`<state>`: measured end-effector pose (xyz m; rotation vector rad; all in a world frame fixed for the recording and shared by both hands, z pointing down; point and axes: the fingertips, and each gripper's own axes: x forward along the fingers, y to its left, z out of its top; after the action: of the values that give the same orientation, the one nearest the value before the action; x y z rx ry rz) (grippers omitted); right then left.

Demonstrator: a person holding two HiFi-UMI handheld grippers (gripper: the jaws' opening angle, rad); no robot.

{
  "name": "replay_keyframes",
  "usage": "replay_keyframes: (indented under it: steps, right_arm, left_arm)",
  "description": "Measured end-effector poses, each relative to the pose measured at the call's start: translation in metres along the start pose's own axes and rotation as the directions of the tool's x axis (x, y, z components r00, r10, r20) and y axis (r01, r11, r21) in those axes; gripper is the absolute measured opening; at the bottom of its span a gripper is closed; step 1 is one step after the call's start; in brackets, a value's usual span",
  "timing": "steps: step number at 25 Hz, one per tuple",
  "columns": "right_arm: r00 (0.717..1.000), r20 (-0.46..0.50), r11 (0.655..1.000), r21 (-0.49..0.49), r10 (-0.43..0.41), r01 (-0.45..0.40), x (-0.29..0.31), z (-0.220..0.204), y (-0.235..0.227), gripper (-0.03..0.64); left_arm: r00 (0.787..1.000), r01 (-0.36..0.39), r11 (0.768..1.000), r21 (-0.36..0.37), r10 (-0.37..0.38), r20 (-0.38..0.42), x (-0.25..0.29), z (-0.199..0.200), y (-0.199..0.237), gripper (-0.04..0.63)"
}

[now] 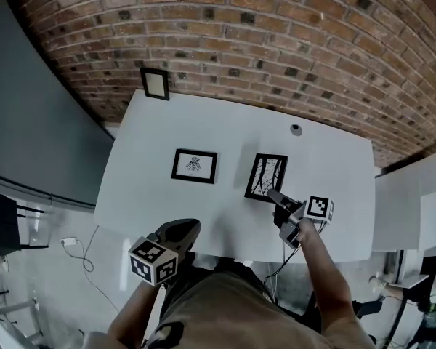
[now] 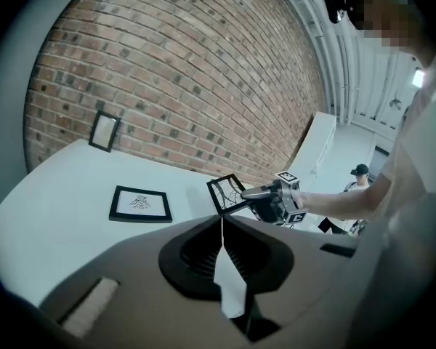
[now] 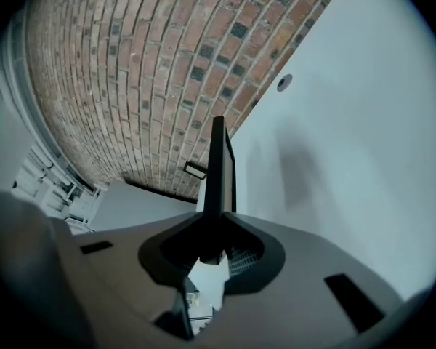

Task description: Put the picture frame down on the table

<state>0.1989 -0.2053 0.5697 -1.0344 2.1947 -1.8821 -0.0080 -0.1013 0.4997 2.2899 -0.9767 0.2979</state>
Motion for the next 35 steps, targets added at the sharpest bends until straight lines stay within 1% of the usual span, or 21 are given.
replay_keyframes:
  steps: [6,15,21,24,28,32,35]
  right_arm:
    - [0.998,-0.038,0.999,-0.010,-0.052,0.052,0.010,0.004,-0.023,0.057]
    - [0.991,-0.100,0.996,-0.025,-0.086,0.084,0.027,0.008,-0.047,0.057]
    - [0.989,-0.103,0.994,-0.022,-0.109,0.107,0.029,0.014,-0.058,0.057]
    - [0.985,-0.105,0.990,-0.039,-0.136,0.132,0.029,0.016,-0.064,0.057]
    - [0.972,-0.121,0.977,-0.094,-0.203,0.192,0.027,0.017,-0.076,0.057]
    - [0.961,-0.133,0.967,-0.111,-0.243,0.230,0.027,0.017,-0.085,0.058]
    - [0.951,-0.137,0.957,-0.133,-0.277,0.260,0.027,0.019,-0.091,0.072]
  left_arm:
    - [1.000,0.005,1.000,0.001,-0.005,-0.016,0.004,0.002,0.005,0.009]
    - [0.999,0.014,1.000,0.019,-0.014,-0.033,0.016,0.008,0.001,0.009]
    - [0.998,0.008,1.000,0.011,-0.008,-0.055,0.019,0.003,0.003,0.009]
    - [0.998,0.008,1.000,0.008,-0.008,-0.064,0.023,0.001,0.003,0.009]
    - [0.997,0.012,1.000,0.012,-0.011,-0.072,0.029,0.003,0.000,0.009]
    - [0.997,0.015,1.000,0.018,-0.013,-0.076,0.034,0.006,-0.002,0.009]
    - [0.997,0.009,1.000,0.021,-0.007,-0.079,0.037,0.007,-0.004,0.009]
